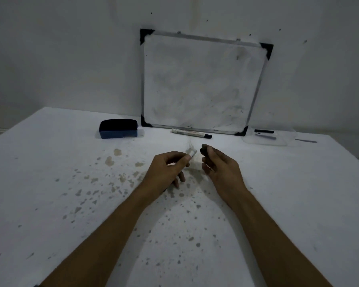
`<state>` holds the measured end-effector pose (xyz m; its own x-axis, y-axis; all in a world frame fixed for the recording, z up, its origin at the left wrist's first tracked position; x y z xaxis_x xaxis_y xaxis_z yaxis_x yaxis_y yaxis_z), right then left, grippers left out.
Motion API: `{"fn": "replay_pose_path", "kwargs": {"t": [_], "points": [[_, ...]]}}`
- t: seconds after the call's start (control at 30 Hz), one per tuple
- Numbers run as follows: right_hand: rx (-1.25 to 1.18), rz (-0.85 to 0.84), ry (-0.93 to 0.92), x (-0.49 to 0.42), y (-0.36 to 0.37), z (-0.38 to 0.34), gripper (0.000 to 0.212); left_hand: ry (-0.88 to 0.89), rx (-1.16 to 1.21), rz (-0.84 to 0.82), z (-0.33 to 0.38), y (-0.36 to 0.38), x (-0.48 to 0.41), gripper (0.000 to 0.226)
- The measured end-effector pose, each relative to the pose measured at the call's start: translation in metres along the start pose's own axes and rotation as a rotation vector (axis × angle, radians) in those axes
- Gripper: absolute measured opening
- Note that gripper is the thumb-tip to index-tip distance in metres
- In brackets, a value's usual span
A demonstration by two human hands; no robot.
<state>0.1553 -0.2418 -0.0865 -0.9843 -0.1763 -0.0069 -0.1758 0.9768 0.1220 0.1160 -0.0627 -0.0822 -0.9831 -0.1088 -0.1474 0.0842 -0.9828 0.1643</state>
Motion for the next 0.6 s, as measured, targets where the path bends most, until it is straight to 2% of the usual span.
{"fn": "replay_pose_path", "kwargs": {"t": [0.13,0.37,0.47,0.6], "points": [[-0.011,-0.068,0.04,-0.005,0.002,0.0,0.033,0.041,-0.028,-0.026,0.002,0.005,0.003,0.02],[-0.004,-0.111,0.028,-0.007,0.002,0.002,0.026,0.065,-0.039,-0.043,0.003,0.004,0.004,0.017],[0.062,-0.074,-0.035,-0.005,0.002,-0.001,0.022,0.06,-0.057,-0.036,0.001,0.003,0.004,0.016],[0.244,0.026,-0.206,0.0,0.003,-0.008,0.022,0.062,-0.082,-0.026,0.0,0.002,0.003,0.016]]}}
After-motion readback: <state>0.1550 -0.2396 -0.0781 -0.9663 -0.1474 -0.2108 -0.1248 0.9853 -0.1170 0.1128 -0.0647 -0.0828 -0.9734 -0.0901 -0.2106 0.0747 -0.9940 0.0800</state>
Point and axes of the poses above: each hand's wrist, its own x-axis away from the middle knuckle, its own y-axis out of the palm, z = x × y, the point moved 5 cm from there along -x, towards the middle knuckle, and after that the axes turned 13 degrees about x, right-handed, at the moved point
